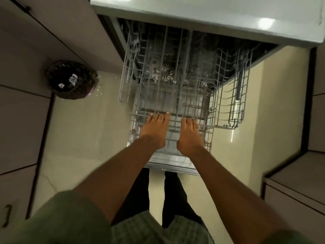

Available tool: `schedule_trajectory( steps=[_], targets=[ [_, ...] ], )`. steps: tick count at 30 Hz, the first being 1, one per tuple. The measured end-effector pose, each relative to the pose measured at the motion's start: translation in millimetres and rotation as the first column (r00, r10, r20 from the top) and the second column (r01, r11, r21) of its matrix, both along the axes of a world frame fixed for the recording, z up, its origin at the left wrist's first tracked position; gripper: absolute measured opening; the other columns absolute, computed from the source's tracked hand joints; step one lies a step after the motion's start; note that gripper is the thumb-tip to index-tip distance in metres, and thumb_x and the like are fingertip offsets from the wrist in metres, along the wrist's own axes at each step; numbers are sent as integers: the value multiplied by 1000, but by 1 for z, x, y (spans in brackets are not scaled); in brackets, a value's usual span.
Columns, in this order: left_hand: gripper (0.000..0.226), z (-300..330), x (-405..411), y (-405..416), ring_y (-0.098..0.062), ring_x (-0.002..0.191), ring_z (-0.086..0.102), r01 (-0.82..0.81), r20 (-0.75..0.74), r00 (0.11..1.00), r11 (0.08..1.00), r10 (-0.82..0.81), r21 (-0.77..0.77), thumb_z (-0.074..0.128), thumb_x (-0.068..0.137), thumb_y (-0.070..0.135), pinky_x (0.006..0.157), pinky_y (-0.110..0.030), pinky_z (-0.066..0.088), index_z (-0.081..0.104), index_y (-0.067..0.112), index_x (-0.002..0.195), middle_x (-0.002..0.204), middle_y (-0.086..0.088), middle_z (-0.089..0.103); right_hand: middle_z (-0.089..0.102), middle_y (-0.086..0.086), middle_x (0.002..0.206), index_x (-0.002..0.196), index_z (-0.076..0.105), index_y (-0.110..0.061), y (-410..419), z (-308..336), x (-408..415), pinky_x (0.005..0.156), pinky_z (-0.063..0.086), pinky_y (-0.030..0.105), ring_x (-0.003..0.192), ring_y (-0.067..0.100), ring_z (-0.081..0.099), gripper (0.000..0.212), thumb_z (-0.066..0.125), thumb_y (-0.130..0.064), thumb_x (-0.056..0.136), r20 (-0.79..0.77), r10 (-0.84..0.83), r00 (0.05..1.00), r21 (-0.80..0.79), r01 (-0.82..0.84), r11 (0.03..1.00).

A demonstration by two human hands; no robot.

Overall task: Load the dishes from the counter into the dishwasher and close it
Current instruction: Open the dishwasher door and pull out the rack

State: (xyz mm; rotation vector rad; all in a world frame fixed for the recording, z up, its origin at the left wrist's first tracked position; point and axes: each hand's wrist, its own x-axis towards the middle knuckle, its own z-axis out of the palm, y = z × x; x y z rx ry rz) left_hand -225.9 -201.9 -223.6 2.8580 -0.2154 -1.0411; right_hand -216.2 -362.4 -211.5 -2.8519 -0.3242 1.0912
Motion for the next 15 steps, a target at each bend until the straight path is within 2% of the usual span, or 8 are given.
schedule_trajectory(
  steps=[3,7,12,15],
  targets=[
    [117,3,-36,-4,-35,158,13,5,-61,998,1000,-4,6,73,84,30,130,-49,5,-10,8,163,170,-16,14,5,10,170,163,2,-10,-6,4,-35,124,22,51,159,33,-2,99,67,-23,89,-45,7,999,-14,-8,1000],
    [114,7,-83,-9,-35,159,11,-32,-128,991,999,28,-29,72,85,27,130,-50,6,-8,9,164,171,-15,12,-2,18,171,163,-6,-8,-13,5,-81,128,6,46,158,37,-6,100,63,-19,91,-99,90,991,-50,-95,994],
    [104,15,-132,-17,-35,159,5,-71,-228,972,997,61,-36,65,92,29,130,-50,4,-7,7,164,172,-15,7,6,17,170,163,2,-7,-23,8,-124,129,8,44,158,37,-3,90,61,-18,95,-209,101,973,7,-102,995],
    [100,20,-146,-19,-32,160,-4,-105,-223,970,994,97,-24,60,94,26,130,-48,0,-10,9,164,174,-13,-3,6,13,171,163,3,-9,-28,10,-131,129,11,43,159,34,-2,91,63,-21,95,-220,95,971,52,-86,995]
  ],
)
